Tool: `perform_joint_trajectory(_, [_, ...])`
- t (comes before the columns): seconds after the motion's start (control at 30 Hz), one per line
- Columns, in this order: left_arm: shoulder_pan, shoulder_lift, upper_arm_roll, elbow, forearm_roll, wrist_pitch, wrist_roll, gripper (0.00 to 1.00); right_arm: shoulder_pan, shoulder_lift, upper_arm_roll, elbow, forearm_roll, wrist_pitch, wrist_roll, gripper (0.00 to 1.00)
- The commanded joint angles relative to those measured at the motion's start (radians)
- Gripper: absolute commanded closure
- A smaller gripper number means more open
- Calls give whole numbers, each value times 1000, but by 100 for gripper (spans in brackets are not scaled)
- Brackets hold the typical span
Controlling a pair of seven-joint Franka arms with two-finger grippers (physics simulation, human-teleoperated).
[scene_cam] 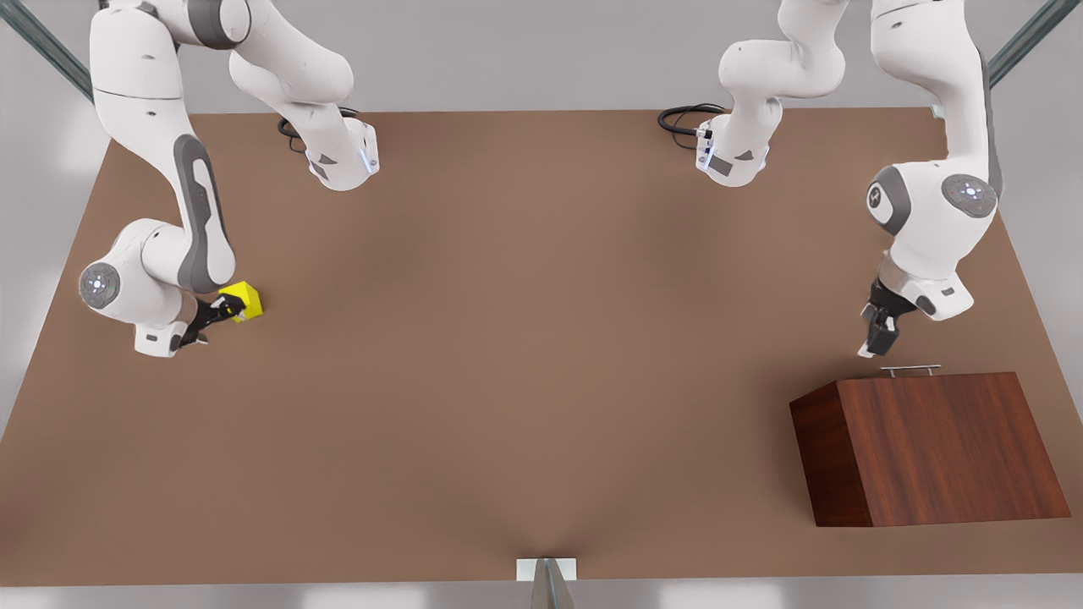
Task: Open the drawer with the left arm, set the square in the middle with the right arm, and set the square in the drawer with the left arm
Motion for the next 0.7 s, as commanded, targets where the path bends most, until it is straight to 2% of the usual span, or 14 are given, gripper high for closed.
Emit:
perform_joint_trajectory(0.0, [-28,0,0,-2,-1,5,-11,0,-1,1,0,-7,0,8,-6,0])
perform_joint_trajectory(0.2, [-1,32,23,-54,-3,88,-143,0,-3,24,-22,-114,1,153,-6,0])
perform_joint_trajectory(0.43, [28,86,75,-54,-10,138,-150,0,-4,40,-49,-149,0,232,-9,0])
perform_joint_trajectory(0.67, [38,130,107,-53,-35,203,-152,0,-6,37,-49,-179,0,215,-1,0])
